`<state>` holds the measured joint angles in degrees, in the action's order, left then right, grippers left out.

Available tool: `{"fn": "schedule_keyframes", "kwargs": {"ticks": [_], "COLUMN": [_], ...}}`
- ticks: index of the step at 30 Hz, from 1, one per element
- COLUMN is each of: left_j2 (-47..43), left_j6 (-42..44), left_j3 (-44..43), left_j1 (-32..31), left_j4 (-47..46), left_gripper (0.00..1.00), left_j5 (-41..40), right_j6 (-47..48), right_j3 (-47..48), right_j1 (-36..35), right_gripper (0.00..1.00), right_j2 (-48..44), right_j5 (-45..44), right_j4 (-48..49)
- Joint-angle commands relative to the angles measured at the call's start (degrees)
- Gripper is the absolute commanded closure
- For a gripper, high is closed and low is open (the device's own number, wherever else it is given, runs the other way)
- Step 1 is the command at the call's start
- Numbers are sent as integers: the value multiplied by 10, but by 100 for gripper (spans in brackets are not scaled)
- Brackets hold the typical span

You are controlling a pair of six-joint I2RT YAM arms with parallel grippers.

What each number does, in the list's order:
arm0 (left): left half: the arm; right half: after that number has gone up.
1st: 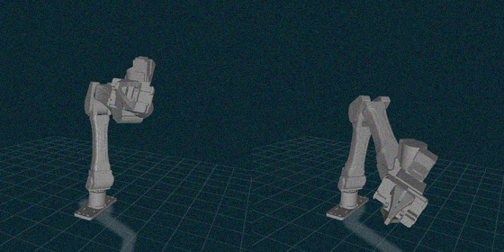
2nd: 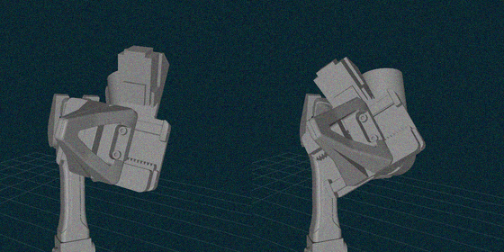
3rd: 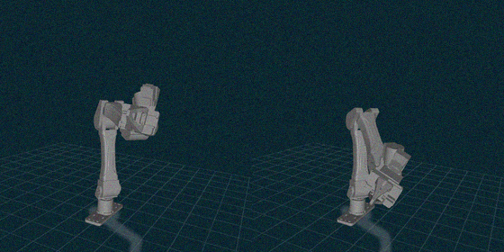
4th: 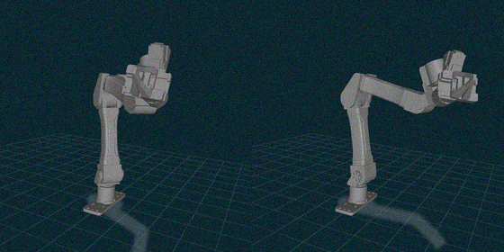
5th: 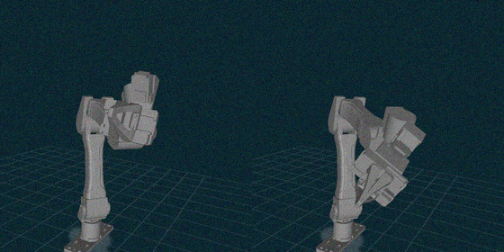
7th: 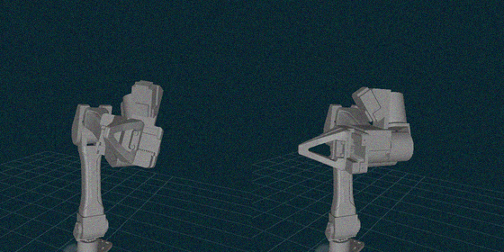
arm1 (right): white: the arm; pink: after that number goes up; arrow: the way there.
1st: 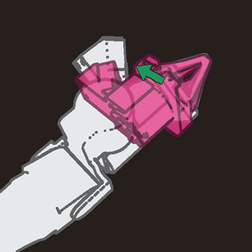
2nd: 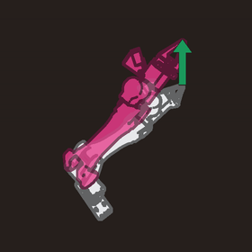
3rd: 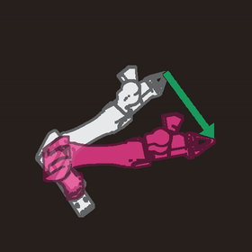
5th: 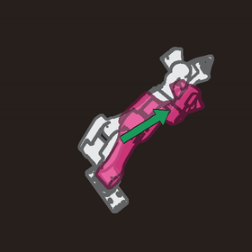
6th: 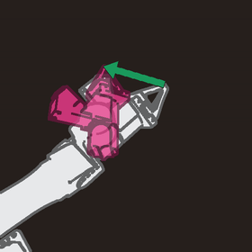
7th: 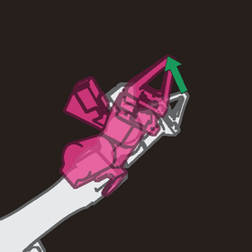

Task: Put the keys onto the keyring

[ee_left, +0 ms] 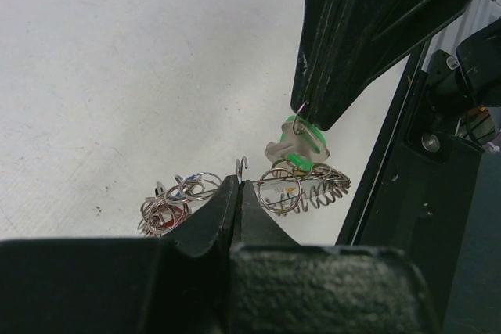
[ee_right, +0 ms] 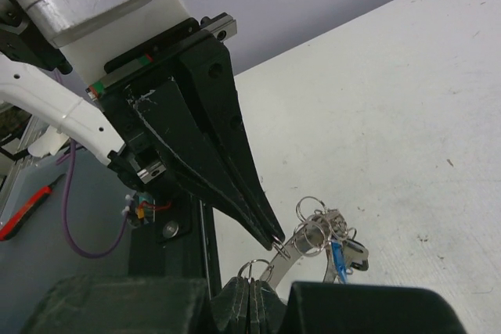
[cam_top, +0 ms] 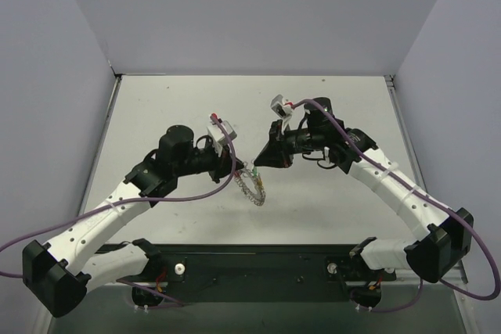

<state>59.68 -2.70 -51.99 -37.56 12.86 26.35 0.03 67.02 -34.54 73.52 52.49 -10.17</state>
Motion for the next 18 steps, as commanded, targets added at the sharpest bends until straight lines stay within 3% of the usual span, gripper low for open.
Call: {"fn": "schedule_keyframes", "kwargs": {"ticks": [1,18], "left_j2": [-16,-26], "left_j6": [21,24], "left_j3": [-18,-22], "left_j1": [-17,-41], "left_j4": [-17,-8], "left_gripper": [100,100], "left_j5": [-14,-23], "right_j6": [42,69], "right_j3": [36,62], "right_j1": [-18,-46], "right_gripper": [100,100], "right_j2": [10,43], "right_j5": [7,-32], "right_j4": [-21,-68]}}
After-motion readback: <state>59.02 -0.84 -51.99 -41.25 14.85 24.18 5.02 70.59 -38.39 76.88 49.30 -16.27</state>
